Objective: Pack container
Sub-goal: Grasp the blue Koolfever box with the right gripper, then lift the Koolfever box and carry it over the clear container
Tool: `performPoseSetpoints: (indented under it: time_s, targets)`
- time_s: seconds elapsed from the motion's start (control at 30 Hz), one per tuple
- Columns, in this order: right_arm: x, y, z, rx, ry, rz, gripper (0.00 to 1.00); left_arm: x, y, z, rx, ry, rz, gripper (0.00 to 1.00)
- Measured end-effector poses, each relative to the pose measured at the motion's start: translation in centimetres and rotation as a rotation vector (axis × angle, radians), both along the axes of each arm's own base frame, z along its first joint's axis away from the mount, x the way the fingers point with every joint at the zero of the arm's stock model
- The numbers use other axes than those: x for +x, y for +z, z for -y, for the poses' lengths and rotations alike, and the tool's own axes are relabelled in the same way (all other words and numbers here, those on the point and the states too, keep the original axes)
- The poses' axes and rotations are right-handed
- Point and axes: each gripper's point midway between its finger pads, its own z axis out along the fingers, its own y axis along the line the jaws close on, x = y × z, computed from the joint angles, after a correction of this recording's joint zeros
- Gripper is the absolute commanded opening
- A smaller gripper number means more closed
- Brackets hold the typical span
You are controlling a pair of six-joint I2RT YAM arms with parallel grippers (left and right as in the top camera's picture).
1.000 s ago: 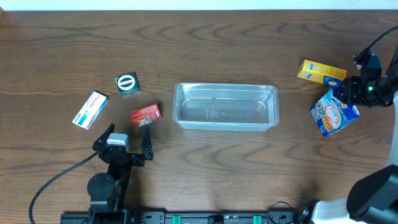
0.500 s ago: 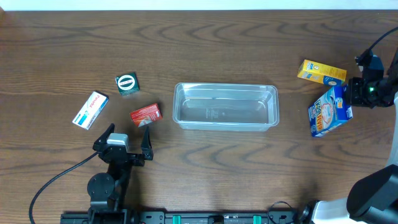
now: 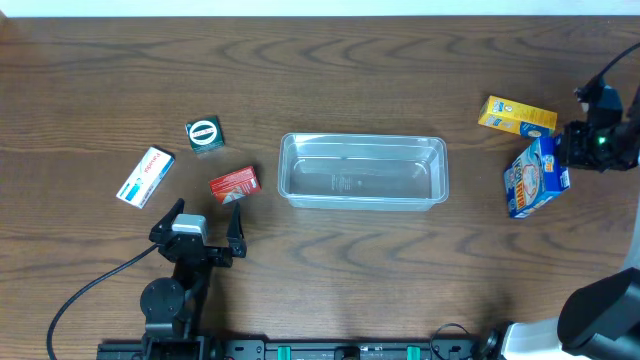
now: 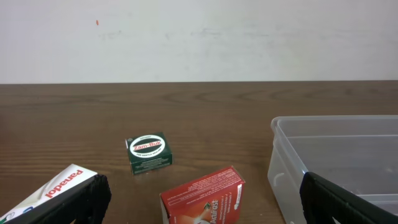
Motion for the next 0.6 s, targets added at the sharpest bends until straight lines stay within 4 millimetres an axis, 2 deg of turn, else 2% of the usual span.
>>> performPoseSetpoints:
  time_s: [0.27, 0.47, 0.6]
  targets:
    - [0.1, 6.7, -1.4, 0.048, 0.008, 0.083, 0.01, 0.0, 0.0, 0.0, 0.000, 0.000, 0.000, 0.98]
    - [-0.1, 9.8, -2.6, 0.074, -0.010, 0.119, 0.01, 0.0, 0.0, 0.0, 0.000, 0.000, 0.000, 0.98]
    - [0.4, 12.0, -4.2, 0.109, 0.005, 0.172, 0.01, 0.0, 0.0, 0.0, 0.000, 0.000, 0.000, 0.98]
